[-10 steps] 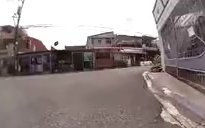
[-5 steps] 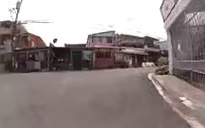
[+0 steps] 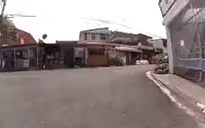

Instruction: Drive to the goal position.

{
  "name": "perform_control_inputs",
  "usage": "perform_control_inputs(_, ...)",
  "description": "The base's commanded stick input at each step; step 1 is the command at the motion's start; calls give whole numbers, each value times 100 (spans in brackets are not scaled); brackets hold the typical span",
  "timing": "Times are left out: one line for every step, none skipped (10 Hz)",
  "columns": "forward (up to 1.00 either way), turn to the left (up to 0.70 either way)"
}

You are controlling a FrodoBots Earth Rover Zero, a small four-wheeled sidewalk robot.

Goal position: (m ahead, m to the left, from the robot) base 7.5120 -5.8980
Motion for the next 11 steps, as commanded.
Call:
perform_control_inputs(100,0)
perform_control_inputs(100,0)
perform_control_inputs(100,0)
perform_control_inputs(100,0)
perform_control_inputs(100,0)
perform_control_inputs(100,0)
perform_control_inputs(100,0)
perform_control_inputs(100,0)
perform_control_inputs(100,0)
perform_control_inputs(100,0)
perform_control_inputs(100,0)
